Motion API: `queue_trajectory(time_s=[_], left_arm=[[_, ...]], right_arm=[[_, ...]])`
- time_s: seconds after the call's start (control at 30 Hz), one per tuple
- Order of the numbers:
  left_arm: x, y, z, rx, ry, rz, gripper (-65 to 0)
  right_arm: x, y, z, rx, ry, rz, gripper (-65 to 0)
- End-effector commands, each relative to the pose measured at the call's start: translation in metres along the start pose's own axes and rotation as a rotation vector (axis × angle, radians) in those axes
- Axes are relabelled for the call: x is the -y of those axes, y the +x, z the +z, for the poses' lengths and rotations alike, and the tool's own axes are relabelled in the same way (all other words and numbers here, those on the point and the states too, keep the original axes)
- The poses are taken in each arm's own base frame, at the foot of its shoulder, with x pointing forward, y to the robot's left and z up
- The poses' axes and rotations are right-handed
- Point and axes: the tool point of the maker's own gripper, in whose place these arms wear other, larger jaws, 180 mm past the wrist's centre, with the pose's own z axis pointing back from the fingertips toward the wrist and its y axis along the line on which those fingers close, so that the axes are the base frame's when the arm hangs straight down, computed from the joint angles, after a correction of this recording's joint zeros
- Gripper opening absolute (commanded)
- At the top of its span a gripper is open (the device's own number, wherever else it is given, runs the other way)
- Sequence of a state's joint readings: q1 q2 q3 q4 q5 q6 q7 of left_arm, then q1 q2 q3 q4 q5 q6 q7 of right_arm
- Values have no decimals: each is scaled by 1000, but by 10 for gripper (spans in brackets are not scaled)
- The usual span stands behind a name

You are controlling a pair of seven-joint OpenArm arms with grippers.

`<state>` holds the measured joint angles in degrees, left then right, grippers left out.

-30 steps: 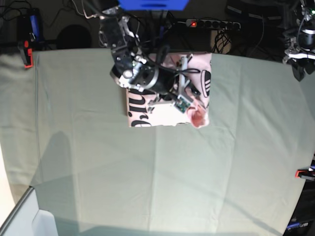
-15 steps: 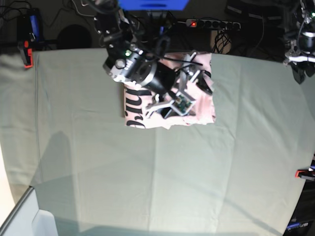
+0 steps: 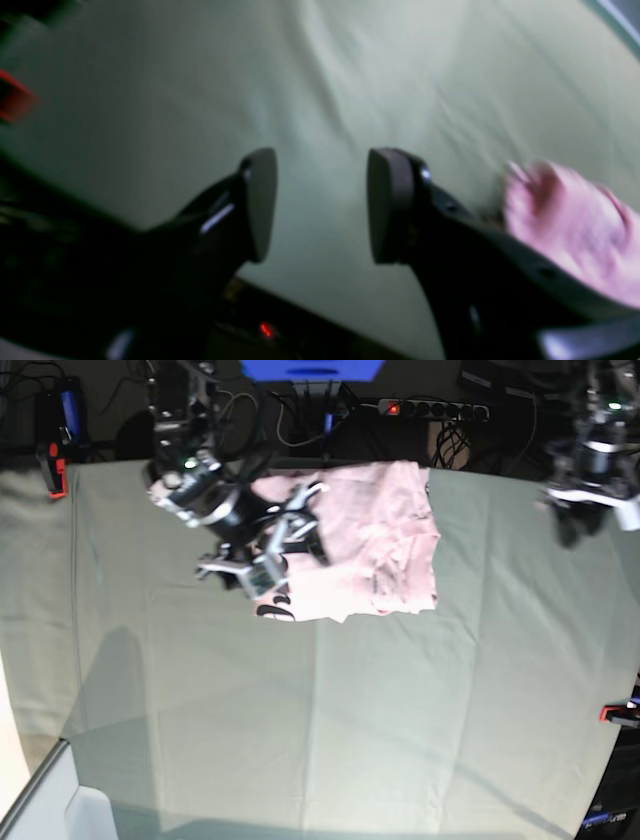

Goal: Layout the t-shirt on the table in an organized manner, then fold the t-shirt properly
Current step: 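Release the shirt and lift both grippers away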

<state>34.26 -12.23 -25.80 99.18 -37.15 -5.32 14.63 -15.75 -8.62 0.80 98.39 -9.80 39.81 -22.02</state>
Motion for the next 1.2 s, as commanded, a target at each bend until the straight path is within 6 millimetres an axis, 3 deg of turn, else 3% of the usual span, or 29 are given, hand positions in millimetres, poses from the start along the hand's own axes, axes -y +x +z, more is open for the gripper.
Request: queue_trajectory(time_s=[0.0, 0.23, 0.4, 0.53, 0.73, 0.97, 1.03, 1.17], left_arm=[[19, 3, -1, 18, -56, -3, -332], [116, -54, -18, -125, -299, 19, -168], [152, -90, -27, -216, -382, 12, -154], [156, -102, -35, -236, -365, 47, -154], [140, -110, -45, -248, -303, 86, -154], [137, -116, -58, -266, -287, 87, -168], [138, -115, -60, -263, -288, 87, -238], [138, -114, -60, -262, -290, 86, -462]], right_arm=[[8, 14, 4, 58, -21, -13, -254], [72, -16, 33, -2, -194, -53, -251], [108, -33, 57, -39, -291, -57, -251], [127, -42, 72, -56, -352, -75, -251], [140, -51, 84, -73, -402, -96, -252], [136, -61, 89, -91, -403, -106, -254], [137, -61, 90, -92, -404, -107, -254], [147, -63, 101, -93, -448, -114, -254]])
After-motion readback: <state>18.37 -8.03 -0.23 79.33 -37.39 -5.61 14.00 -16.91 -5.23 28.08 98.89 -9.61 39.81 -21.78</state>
